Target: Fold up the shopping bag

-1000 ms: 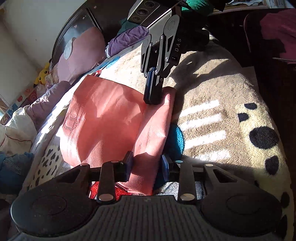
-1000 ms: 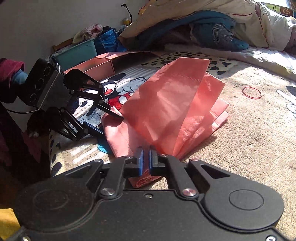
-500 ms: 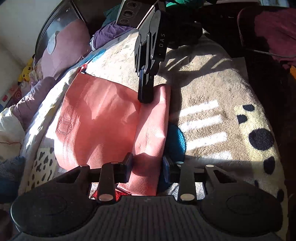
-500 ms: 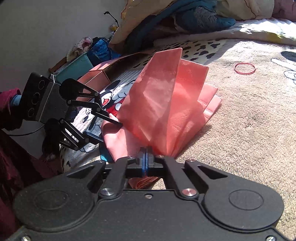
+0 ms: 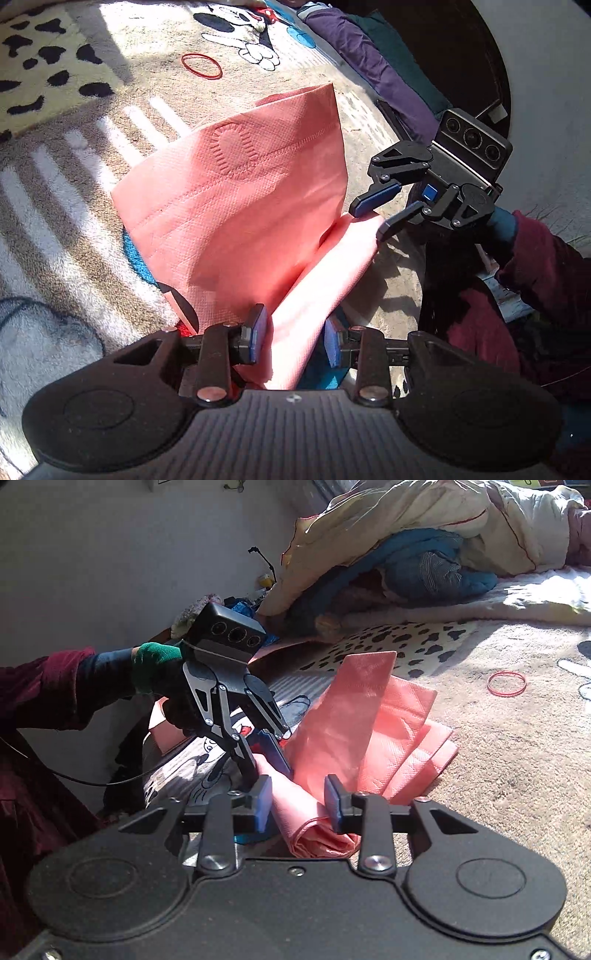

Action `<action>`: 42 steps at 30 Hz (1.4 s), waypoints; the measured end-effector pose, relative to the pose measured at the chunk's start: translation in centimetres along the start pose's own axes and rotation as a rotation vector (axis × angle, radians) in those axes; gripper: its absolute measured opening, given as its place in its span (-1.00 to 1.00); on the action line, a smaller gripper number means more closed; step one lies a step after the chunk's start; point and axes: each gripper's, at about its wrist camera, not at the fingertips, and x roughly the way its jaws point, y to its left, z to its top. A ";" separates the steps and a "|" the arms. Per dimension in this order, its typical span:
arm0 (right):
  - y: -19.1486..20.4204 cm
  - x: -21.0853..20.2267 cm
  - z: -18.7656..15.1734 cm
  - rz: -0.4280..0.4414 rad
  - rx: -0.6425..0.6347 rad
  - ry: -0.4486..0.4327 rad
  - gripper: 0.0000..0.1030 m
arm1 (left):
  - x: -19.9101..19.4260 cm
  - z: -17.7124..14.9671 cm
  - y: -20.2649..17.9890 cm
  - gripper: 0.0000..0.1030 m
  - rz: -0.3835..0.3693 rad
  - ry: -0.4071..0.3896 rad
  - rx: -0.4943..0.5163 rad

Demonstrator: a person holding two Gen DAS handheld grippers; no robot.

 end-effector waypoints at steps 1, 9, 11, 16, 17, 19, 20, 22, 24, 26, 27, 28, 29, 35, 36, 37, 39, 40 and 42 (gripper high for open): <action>0.2 0.2 0.0 0.002 -0.012 0.008 0.34 | 0.0 0.0 0.2 -0.35 -0.011 0.005 -0.009; 4.9 1.4 -0.9 -0.190 -0.511 0.046 -0.08 | -0.7 -0.7 2.0 -0.35 -0.083 -0.007 -0.097; 5.9 1.8 -0.8 -0.203 -0.607 0.050 -0.11 | -0.9 -0.7 2.0 -0.35 -0.085 -0.005 -0.100; 4.6 2.9 0.5 -0.179 -0.526 0.131 -0.34 | -1.6 -0.9 0.2 -0.38 -0.030 -0.036 0.018; 3.6 2.8 0.9 -0.164 -0.451 0.130 -0.35 | -1.8 -0.9 -0.8 -0.37 -0.002 -0.054 0.089; 1.1 2.5 1.4 -0.127 -0.264 0.123 -0.40 | -2.1 -1.6 -3.1 0.04 0.059 -0.097 0.240; 0.1 2.6 1.7 -0.110 -0.194 0.124 -0.40 | -2.1 -2.0 -4.3 0.15 0.107 -0.113 0.326; -2.2 2.9 2.3 -0.066 -0.021 0.133 -0.41 | -1.6 -3.0 -7.4 0.22 0.273 -0.129 0.533; -4.7 3.6 2.8 -0.016 0.153 0.162 -0.43 | -0.6 -4.2 -9.6 0.22 0.449 -0.130 0.722; -6.3 4.1 3.3 0.010 0.244 0.192 -0.44 | 0.4 -6.3 -11.5 0.22 0.606 -0.161 0.930; -7.3 4.4 3.4 0.028 0.305 0.206 -0.46 | 0.8 -7.4 -12.4 0.22 0.685 -0.176 1.034; -7.9 4.6 3.5 0.036 0.328 0.218 -0.47 | 1.4 -8.1 -12.9 0.22 0.758 -0.180 1.109; -8.4 4.9 3.6 0.047 0.362 0.228 -0.48 | 2.1 -8.8 -13.4 0.22 0.824 -0.187 1.184; -11.3 5.5 3.6 0.108 0.499 0.250 -0.53 | 4.9 -9.3 -12.6 0.22 0.897 -0.095 1.260; -11.4 5.6 3.6 0.110 0.501 0.253 -0.53 | 4.8 -8.8 -12.4 0.22 0.886 -0.084 1.234; -11.4 5.6 3.7 0.110 0.499 0.256 -0.54 | 4.8 -8.2 -12.3 0.19 0.874 -0.072 1.208; -11.2 5.6 4.1 0.097 0.471 0.258 -0.54 | 4.8 -7.3 -11.8 0.16 0.850 -0.057 1.164; -11.1 5.6 4.3 0.088 0.456 0.258 -0.54 | 4.9 -6.9 -11.5 0.14 0.837 -0.055 1.148; -10.4 5.5 4.4 0.058 0.433 0.251 -0.54 | 5.3 -7.6 -11.7 -0.06 0.886 -0.069 1.225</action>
